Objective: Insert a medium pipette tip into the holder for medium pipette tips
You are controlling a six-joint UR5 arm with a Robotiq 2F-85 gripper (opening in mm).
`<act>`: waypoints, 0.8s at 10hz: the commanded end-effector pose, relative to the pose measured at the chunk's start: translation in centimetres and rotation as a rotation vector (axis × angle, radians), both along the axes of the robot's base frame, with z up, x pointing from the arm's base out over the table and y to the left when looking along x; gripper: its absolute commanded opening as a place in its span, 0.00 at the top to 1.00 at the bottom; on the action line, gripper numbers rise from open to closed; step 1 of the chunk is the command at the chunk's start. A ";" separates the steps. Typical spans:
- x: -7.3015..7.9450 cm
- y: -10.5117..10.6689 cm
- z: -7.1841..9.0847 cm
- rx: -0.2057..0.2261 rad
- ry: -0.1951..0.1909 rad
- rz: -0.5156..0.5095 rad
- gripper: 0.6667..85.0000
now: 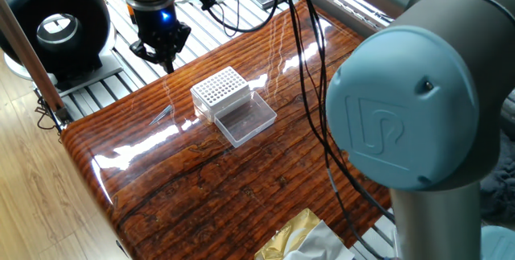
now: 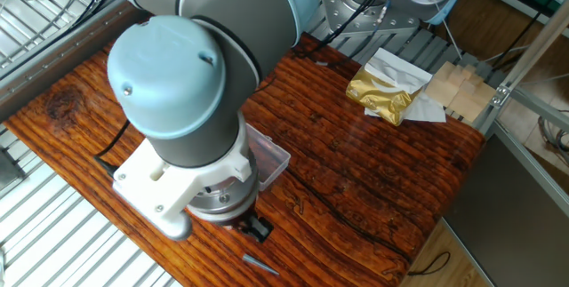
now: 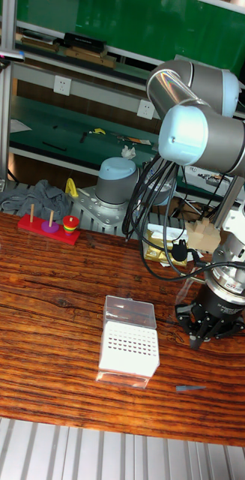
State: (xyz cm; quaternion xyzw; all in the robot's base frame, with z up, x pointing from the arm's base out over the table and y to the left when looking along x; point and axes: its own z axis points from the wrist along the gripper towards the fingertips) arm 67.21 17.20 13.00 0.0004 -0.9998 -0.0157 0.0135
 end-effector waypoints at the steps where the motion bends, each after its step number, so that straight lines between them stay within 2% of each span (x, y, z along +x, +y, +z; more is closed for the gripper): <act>1: 0.9 -0.6 0.1 -0.018 -0.034 0.003 1.00; 2: 0.7 -0.8 0.1 -0.026 -0.028 0.001 1.00; 5: 1.3 0.1 0.1 -0.004 -0.033 0.006 1.00; 7: 1.8 0.4 0.8 -0.017 -0.005 0.003 1.00; 8: 2.5 1.1 1.1 -0.004 -0.004 0.006 1.00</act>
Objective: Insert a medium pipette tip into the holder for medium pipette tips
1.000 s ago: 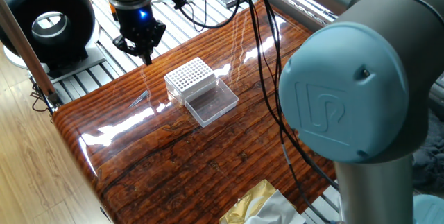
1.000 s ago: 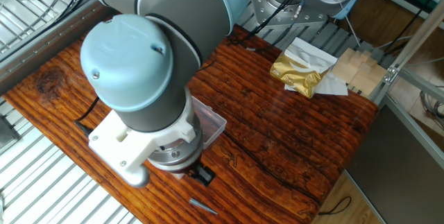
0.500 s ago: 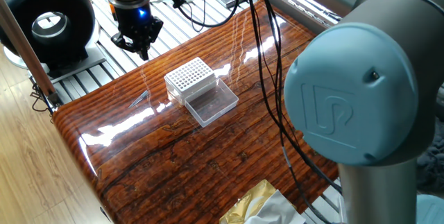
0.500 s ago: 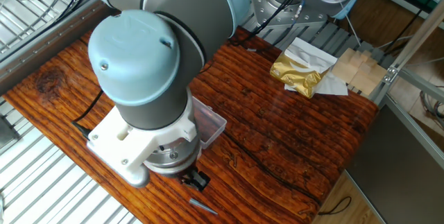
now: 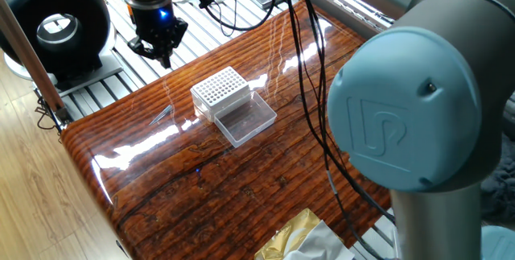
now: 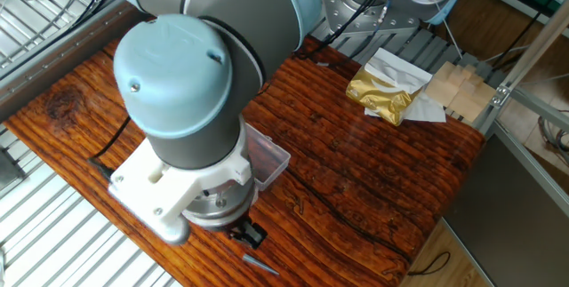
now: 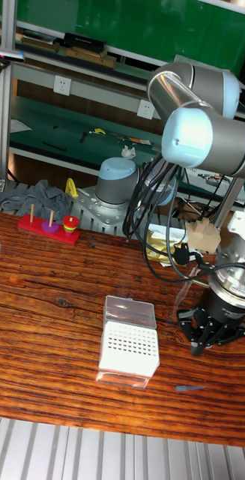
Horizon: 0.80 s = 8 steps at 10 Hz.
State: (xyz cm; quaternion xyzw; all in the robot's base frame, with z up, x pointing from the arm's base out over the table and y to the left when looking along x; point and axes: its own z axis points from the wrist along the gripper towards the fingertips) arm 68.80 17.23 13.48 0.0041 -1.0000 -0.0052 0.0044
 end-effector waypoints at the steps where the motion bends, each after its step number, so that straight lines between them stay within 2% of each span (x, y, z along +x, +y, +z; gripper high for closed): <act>1: 1.5 1.7 0.6 0.041 0.016 -0.001 1.00; 3: 2.0 2.7 0.6 0.049 0.019 -0.007 1.00; 5: 2.3 2.7 0.3 0.024 -0.023 0.040 1.00; 6: 2.6 0.8 0.0 -0.071 -0.057 0.148 1.00; 7: 3.7 -1.9 0.3 -0.218 -0.099 0.356 1.00; 8: 3.7 -0.5 0.2 -0.217 -0.130 0.477 1.00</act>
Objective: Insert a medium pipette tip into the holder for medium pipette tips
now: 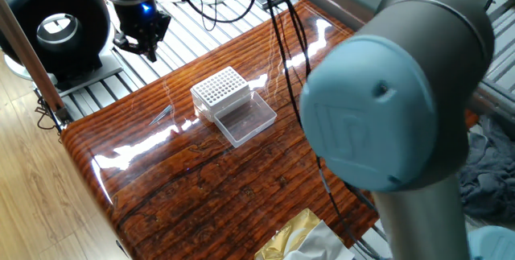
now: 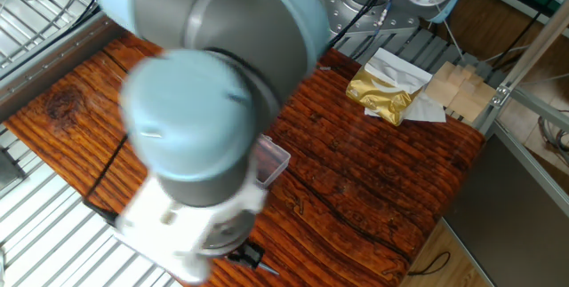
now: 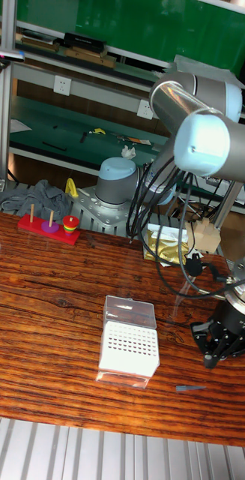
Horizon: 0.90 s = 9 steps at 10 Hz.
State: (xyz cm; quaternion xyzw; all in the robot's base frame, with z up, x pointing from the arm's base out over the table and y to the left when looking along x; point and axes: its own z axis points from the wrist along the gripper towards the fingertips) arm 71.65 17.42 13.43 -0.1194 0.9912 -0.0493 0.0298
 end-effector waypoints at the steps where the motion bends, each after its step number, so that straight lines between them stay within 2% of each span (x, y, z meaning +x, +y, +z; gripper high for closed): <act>1: 1.3 -0.1 0.4 -0.125 -0.079 0.347 1.00; 2: 1.1 0.7 0.4 -0.114 -0.078 0.396 1.00; 3: 1.3 1.1 0.7 -0.130 -0.083 0.464 1.00; 4: 2.5 0.9 1.3 -0.190 -0.117 0.595 1.00; 6: 3.7 2.0 1.5 -0.223 -0.179 0.753 1.00; 7: 4.2 1.8 1.7 -0.248 -0.188 0.800 1.00; 9: 4.5 1.1 1.7 -0.250 -0.157 0.804 1.00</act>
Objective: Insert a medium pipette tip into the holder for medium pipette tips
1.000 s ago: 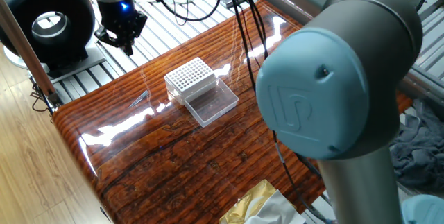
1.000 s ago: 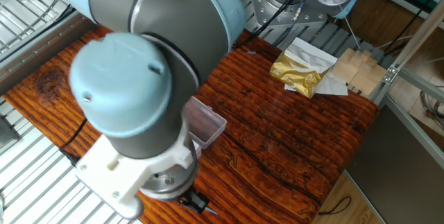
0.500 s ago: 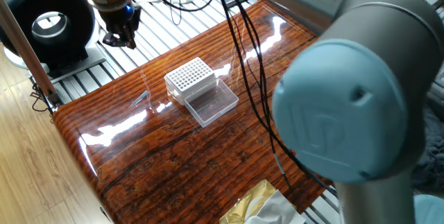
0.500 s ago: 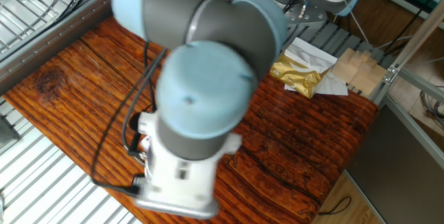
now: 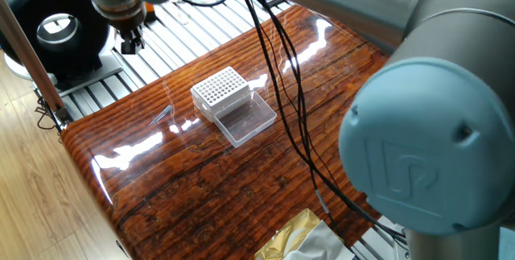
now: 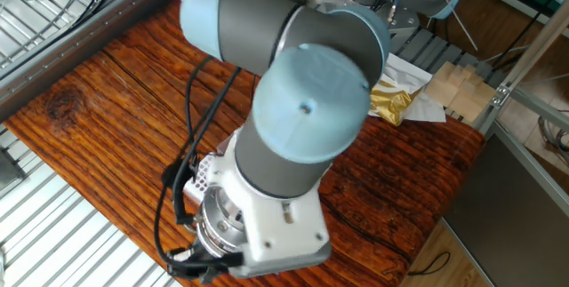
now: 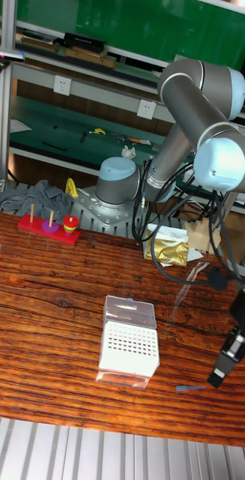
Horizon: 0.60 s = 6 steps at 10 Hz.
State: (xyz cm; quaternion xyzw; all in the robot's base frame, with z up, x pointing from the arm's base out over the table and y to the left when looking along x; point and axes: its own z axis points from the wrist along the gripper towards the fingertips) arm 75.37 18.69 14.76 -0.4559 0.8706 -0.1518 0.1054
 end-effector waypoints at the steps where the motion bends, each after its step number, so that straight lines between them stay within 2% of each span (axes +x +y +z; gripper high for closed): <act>1: -0.3 0.3 0.0 0.009 0.041 0.043 1.00; 2: -3.2 1.5 -0.8 0.076 0.155 -0.004 1.00; 3: -5.0 2.5 -0.9 0.123 0.242 0.000 1.00; 4: -5.7 3.4 -0.7 0.164 0.296 0.021 1.00; 6: -6.7 4.0 -0.4 0.189 0.347 0.040 1.00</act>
